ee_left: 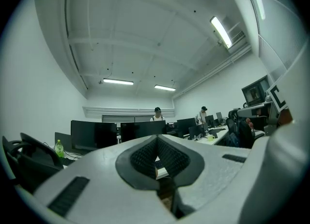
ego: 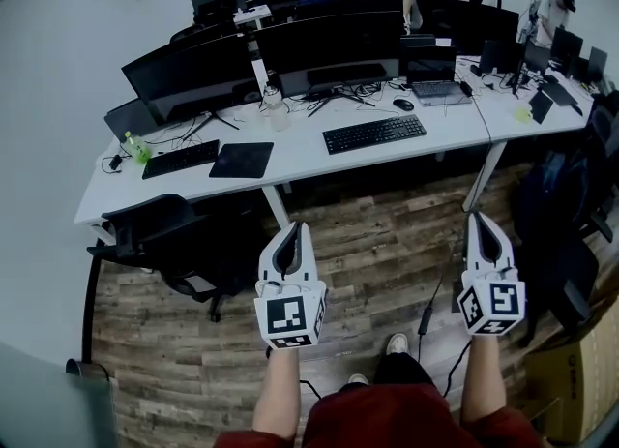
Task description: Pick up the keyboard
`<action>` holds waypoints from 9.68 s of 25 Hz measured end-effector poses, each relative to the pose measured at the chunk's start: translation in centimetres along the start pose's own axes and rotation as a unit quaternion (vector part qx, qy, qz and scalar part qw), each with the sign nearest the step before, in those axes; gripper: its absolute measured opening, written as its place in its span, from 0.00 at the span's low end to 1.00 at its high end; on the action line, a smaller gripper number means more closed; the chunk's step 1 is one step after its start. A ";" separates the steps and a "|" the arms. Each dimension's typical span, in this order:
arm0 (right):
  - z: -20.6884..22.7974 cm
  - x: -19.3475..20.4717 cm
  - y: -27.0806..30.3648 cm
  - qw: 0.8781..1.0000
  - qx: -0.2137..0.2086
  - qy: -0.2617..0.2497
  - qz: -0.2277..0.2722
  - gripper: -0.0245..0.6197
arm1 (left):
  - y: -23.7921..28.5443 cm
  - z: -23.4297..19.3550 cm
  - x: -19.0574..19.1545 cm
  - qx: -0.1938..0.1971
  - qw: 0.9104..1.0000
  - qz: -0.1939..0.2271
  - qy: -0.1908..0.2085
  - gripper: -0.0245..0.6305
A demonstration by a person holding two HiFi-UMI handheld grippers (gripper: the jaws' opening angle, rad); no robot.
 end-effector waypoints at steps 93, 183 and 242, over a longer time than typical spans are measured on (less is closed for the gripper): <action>13.8 15.5 61.6 0.998 0.024 0.005 -0.064 0.03 | 63.4 -12.5 11.8 -0.001 0.995 -0.101 -0.013 0.05; 9.3 49.7 67.2 0.830 -0.265 0.109 -0.479 0.65 | 60.0 -15.7 41.4 -0.070 0.836 -0.498 -0.221 0.48; 11.8 26.3 70.9 0.977 -0.126 0.080 -0.154 0.65 | 68.5 -20.1 17.6 0.010 0.979 -0.189 -0.083 0.48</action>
Point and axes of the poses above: the fingertips, and each gripper's own axes: y forward along the fingers, z to its right, x out of its underside, the point moved 1 cm from there along -y, backward along the fingers, and after that the axes turned 12 degrees about -y, right-handed, at the moved point
